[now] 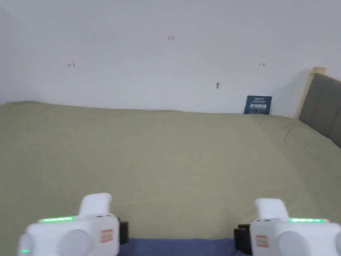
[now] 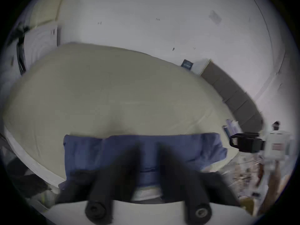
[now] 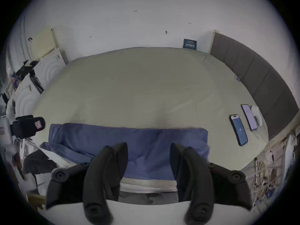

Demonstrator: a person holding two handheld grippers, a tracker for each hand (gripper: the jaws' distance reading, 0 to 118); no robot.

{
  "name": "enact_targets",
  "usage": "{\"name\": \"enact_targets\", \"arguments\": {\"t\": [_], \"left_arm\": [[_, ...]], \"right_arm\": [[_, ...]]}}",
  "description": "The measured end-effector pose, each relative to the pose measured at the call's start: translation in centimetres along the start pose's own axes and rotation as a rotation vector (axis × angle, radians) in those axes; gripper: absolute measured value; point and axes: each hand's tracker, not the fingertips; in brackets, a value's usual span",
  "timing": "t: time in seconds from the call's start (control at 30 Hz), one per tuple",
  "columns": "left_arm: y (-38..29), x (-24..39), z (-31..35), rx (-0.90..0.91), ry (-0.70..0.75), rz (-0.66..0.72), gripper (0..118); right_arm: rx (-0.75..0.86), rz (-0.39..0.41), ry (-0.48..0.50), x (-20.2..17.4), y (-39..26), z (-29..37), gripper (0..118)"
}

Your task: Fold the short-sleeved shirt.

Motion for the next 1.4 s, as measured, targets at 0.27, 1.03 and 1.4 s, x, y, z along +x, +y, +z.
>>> {"name": "enact_targets", "arguments": {"t": [0.27,1.03,1.4], "left_arm": [[-4.6,6.1,-2.9,-0.051,0.193,-0.106,0],[-1.3,-20.5,-0.2,-0.084,-0.425,0.286,0],[-7.9,-25.2,-3.6,-0.200,-0.579,0.666,118]], "right_arm": [[0.025,0.001,-0.106,-5.8,-5.4,-3.4,0],[0.094,-0.062,-0.009,-2.4,-3.2,0.0,0],[0.075,-0.104,0.034,-1.3,-2.0,0.0,0]]}}
